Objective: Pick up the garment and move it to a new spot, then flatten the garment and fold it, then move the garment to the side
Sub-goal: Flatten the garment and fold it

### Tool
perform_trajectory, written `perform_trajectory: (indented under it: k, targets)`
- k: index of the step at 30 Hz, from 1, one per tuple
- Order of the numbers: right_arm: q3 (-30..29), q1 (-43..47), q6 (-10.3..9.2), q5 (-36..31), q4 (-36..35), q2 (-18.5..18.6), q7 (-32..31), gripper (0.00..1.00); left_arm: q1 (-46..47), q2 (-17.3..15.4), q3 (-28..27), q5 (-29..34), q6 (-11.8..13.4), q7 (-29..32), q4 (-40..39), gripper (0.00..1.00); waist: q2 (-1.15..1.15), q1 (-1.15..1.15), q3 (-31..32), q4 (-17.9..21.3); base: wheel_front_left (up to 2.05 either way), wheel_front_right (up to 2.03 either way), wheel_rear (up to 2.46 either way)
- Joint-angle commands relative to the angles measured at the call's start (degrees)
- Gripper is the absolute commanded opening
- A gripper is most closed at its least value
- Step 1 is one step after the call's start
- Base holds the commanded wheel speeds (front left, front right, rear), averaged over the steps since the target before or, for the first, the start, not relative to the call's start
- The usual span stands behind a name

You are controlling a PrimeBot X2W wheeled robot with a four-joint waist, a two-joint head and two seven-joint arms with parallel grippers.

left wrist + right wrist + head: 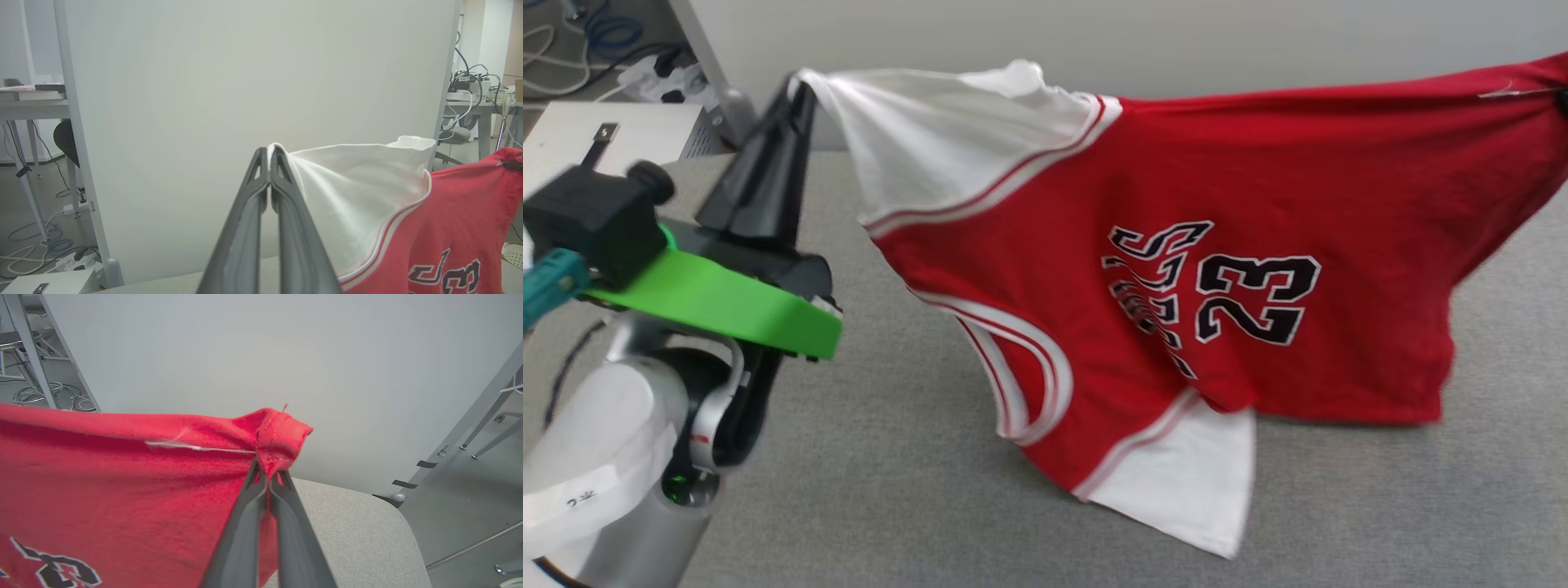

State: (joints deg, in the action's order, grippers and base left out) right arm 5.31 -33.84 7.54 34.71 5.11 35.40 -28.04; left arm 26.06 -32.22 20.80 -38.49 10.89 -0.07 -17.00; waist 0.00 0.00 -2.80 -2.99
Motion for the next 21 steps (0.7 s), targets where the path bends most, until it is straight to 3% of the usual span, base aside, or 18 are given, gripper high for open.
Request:
perform_trajectory:
  k: [1, 12, 21]
  targets:
    - [-0.8, 1.2, -0.05, -0.4, -1.1, -0.7, 0.3, 0.0, 1.7, -0.6, -1.0, 0.9, 0.7, -0.9, -0.8, 0.0, 0.0, 0.0, 2.2, 2.2, 0.0, 0.0, 0.0]
    - [-6.2, 4.3, -0.05, -2.5, -11.2, -5.1, -1.3, 0.0, 5.1, -1.1, -5.3, 4.4, 4.6, -4.3, -6.9, 0.0, 0.0, 0.0, 4.6, 4.4, 0.0, 0.0, 0.0]
    - [-9.5, 4.8, -0.05, -4.1, -16.2, -8.4, -1.7, 0.0, 8.5, -3.5, -5.7, 5.7, 4.9, -1.2, -8.8, 0.0, 0.0, 0.0, 3.5, 4.9, 0.0, 0.0, 0.0]
